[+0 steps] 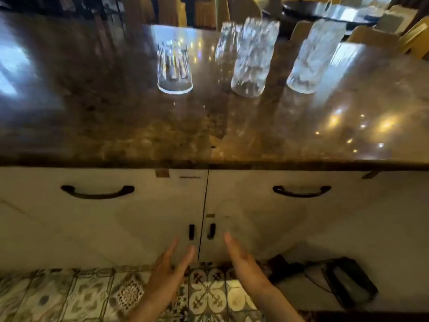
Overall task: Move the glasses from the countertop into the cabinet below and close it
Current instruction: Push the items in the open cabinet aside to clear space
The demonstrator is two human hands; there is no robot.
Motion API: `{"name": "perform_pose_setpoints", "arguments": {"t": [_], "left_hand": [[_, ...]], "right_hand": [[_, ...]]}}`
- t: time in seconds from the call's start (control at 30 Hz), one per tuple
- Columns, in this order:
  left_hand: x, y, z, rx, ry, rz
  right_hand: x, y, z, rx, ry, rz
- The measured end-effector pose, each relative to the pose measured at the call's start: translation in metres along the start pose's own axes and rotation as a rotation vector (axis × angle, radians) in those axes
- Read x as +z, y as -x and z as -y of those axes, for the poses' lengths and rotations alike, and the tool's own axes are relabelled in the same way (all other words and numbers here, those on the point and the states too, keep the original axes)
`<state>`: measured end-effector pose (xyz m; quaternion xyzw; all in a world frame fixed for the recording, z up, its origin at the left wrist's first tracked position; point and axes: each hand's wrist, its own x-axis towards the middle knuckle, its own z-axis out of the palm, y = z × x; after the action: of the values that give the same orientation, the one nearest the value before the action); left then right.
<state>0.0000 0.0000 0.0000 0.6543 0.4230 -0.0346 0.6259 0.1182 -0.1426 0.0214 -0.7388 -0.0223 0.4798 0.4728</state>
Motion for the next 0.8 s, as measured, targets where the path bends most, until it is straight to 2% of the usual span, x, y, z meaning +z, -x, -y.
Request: {"name": "perform_pose_setpoints", "arguments": {"t": [0.03,0.13,0.23,0.33,0.63,0.8], "left_hand": [[0.008,-0.014,0.007,0.043,0.080,0.026],[0.030,-0.057,0.020,0.077,0.243,-0.039],[0.054,-0.084,0.049,0.144,0.272,0.010],[0.064,-0.086,0.070,0.205,0.274,-0.006],[0.044,-0.044,0.109,0.223,0.121,0.096],[0.031,0.024,0.152,0.219,0.117,0.050]], "right_hand": [[0.005,-0.014,-0.004,-0.014,-0.048,-0.014],[0.014,-0.061,-0.022,-0.004,-0.136,-0.047],[0.028,-0.089,-0.048,-0.101,-0.215,-0.050],[0.039,-0.099,-0.068,-0.193,-0.239,-0.075],[0.051,-0.068,-0.113,-0.250,-0.272,-0.113],[0.033,-0.011,-0.169,-0.184,-0.240,-0.079]]}}
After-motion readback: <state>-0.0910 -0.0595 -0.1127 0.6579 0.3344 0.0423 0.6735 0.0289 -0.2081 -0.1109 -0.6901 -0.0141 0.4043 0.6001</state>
